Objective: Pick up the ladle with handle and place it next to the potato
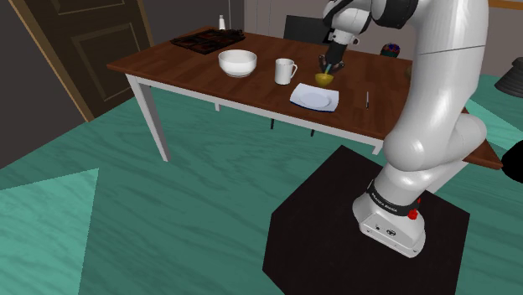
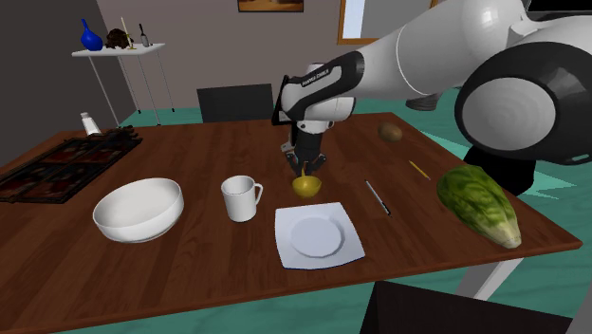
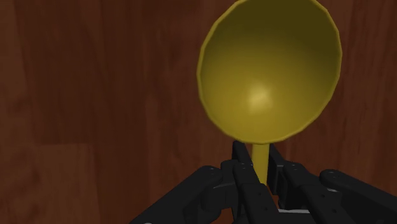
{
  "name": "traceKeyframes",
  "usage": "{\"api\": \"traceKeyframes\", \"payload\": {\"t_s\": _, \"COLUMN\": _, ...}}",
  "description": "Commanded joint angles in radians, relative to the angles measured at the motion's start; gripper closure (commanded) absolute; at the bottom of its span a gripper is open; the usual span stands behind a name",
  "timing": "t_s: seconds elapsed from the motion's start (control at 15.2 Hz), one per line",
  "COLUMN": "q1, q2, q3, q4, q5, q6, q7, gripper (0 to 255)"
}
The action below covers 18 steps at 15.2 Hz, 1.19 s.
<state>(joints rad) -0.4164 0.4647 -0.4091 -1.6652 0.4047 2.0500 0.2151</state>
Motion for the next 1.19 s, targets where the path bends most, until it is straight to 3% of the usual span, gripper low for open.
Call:
{"api": "traceKeyframes", "payload": {"t_s": 0.0, "q1": 0.001, "q2": -0.011, "q3": -0.004, "q4": 0.011, "q5": -0.007, "q6": -0.021, "q7": 0.007, "gripper": 255}}
{"api": "traceKeyframes", "payload": {"t_s": 1.12, "q1": 0.001, "q2": -0.075, "q3": -0.024, "q4": 0.148, "q5": -0.054, "q6": -0.21, "q7": 0.064, "gripper": 255}}
